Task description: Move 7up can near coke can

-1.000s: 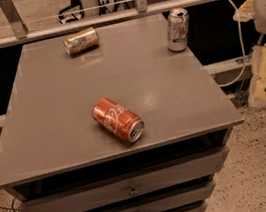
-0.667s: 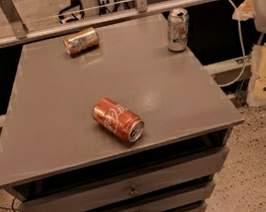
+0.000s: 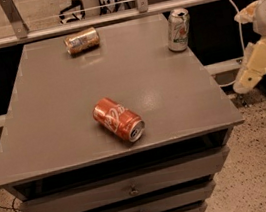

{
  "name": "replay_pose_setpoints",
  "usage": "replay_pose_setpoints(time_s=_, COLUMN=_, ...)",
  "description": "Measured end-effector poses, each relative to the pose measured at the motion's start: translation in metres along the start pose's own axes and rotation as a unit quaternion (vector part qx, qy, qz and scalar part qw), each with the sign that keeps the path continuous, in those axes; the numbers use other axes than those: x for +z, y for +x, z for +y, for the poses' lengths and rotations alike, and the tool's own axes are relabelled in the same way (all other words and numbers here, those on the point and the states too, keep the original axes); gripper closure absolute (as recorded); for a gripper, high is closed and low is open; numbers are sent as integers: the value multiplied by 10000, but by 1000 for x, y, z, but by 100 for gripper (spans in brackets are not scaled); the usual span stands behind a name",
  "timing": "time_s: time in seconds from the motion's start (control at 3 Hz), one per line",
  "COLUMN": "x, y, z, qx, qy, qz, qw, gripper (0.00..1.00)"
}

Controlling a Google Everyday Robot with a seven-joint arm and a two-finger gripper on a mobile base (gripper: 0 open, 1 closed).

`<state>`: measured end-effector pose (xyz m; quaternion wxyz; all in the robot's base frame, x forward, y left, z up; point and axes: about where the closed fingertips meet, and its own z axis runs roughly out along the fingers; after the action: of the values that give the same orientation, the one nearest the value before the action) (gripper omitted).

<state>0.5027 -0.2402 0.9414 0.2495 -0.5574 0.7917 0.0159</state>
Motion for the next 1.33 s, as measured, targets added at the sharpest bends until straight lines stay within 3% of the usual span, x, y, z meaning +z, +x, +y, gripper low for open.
replay_pose_setpoints(time_s=0.33, x=44, y=-6, z=-74, qx=464, qy=333, qz=-764, qw=9954, gripper=0)
replay_pose_setpoints(time_s=1.0, x=109, y=-29, z=-195, qx=1276, qy=703, qz=-1936, qw=9702, gripper=0)
replay_pose_setpoints(time_s=1.33, x=128, y=-44, z=-228, qx=1552, qy=751, qz=-2381, qw=9558, gripper=0)
